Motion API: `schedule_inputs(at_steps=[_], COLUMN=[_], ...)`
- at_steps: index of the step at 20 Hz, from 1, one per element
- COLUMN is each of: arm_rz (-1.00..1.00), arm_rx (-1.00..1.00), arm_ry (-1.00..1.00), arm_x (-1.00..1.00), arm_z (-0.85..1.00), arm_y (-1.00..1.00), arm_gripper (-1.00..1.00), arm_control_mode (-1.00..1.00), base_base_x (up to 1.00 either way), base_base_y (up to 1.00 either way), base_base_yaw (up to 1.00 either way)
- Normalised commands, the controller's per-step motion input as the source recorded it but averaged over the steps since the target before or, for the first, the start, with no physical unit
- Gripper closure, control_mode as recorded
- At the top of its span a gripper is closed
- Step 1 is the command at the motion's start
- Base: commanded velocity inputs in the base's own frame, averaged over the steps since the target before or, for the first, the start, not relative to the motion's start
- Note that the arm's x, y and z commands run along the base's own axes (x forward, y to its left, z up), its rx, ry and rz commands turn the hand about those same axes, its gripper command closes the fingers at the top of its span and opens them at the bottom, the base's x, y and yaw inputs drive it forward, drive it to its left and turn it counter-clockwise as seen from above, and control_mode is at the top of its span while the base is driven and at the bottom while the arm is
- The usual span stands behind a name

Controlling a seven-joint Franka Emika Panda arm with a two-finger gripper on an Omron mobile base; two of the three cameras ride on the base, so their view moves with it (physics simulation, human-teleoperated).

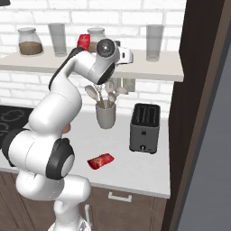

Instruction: Put the shaker and condiment bottle from the counter next to their counterparts in the cabinet.

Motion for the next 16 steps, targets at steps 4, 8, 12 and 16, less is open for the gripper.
schedule_inputs(at_steps=[4,8,12,16], arm_rz=[0.0,0.0,0.0,0.0], arm_rx=[0.0,0.0,0.0,0.0], arm_ry=[0.0,-0.01,0.0,0.0], arm_x=[0.02,0.0,0.0,0.06], arm_z=[-0.51,-0.48,-0.34,-0.25], arm_y=[0.0,0.0,0.0,0.0], arm_gripper=[1.0,1.0,-1.0,-1.0], arm_control_mode=[-1.0,-1.0,-1.0,-1.0], base_base_x=[0.0,0.0,0.0,0.0], base_base_y=[0.0,0.0,0.0,0.0], base_base_yaw=[0.0,0.0,0.0,0.0])
